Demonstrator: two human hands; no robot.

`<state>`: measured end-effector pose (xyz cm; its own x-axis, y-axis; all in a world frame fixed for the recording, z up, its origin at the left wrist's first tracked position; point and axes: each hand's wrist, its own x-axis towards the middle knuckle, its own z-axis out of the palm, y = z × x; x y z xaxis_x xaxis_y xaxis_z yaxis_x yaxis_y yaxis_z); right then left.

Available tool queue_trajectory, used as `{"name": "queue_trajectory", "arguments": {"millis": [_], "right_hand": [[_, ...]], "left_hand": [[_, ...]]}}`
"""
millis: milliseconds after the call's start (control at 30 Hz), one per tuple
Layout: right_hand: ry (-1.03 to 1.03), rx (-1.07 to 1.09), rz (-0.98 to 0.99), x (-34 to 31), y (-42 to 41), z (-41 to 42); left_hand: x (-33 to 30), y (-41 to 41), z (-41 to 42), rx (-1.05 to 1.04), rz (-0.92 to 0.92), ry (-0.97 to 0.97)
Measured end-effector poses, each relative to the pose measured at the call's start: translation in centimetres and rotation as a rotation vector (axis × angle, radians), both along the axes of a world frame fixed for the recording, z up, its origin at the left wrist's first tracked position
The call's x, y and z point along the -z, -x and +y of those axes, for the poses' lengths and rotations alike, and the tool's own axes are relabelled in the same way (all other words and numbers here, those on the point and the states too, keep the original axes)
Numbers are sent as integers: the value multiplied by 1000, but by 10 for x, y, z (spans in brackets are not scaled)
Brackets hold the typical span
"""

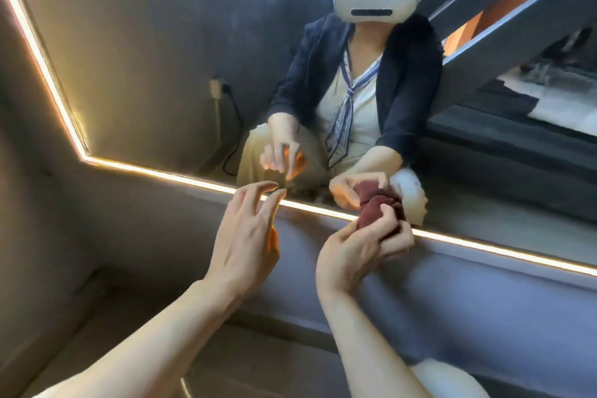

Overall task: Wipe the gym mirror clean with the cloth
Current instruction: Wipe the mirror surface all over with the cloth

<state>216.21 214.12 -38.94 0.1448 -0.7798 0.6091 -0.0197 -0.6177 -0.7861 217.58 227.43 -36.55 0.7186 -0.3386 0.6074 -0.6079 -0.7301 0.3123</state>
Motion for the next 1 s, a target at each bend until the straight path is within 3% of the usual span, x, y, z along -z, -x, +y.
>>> {"name": "queue_trajectory", "arguments": {"millis": [67, 167, 267, 333, 433, 500, 567, 700, 767, 900, 1000], "right_hand": [[43, -36, -1, 7, -19, 31], [301, -194, 61, 14, -30, 64], [437, -374, 173, 13, -20, 53], [336, -287, 126, 10, -6, 28], [17, -53, -66, -3, 5, 1], [-31, 4, -89, -6, 1, 6], [53, -55, -60, -8, -10, 24], [442, -321, 154, 2, -17, 53], [360, -267, 132, 5, -9, 33], [-132, 112, -113, -6, 8, -14], [-2, 54, 4, -2, -3, 12]], "left_hand": [[-2, -4, 14, -8, 4, -4], [-2, -12, 29, -68, 56, 46], [0, -18, 29, -52, 46, 64], [3, -22, 21, -5, 23, 27], [5, -20, 12, 74, 11, -21], [6, -19, 9, 92, 9, -41], [8, -20, 10, 113, -12, -38], [12, -22, 18, 92, -35, 29], [11, -23, 19, 66, 16, 36], [12, -20, 7, 131, -20, -20], [16, -16, 4, 132, -22, -43]]}}
